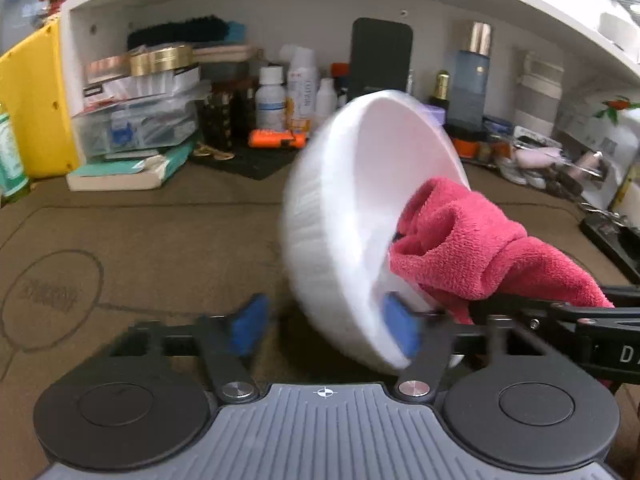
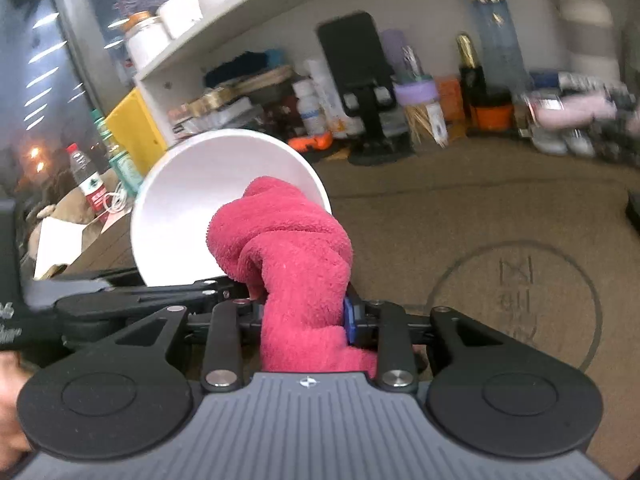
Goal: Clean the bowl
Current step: 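Rotate the bowl with the left tool while the right tool wipes its inner wall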
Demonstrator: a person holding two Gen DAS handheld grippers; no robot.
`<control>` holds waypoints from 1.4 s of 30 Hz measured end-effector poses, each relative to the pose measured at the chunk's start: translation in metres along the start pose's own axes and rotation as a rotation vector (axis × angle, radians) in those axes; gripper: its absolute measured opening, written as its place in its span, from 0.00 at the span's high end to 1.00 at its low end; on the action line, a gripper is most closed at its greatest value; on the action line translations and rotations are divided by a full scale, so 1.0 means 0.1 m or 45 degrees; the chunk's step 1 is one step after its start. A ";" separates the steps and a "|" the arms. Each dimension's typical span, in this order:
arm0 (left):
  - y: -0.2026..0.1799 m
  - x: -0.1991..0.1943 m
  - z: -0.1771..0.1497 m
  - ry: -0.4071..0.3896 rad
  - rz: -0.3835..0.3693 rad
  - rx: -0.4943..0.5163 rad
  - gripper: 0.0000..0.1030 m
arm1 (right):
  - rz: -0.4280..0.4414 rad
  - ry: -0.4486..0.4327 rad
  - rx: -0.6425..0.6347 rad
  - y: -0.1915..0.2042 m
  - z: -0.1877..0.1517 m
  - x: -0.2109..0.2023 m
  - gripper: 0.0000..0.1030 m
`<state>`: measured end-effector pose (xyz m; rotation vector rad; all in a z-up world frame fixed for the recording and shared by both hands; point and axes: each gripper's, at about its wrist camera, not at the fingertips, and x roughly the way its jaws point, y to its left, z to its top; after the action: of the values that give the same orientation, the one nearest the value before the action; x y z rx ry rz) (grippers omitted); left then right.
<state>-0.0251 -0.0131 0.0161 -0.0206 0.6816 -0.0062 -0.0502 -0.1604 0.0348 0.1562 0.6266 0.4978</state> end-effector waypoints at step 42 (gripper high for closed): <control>0.18 0.02 0.05 0.058 -0.117 0.111 0.57 | 0.050 0.084 -0.337 0.22 0.15 0.03 0.75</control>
<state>-0.0201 0.0054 0.0185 0.0321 0.7248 -0.1248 -0.0478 -0.1401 0.0514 -0.0993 0.6166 0.6206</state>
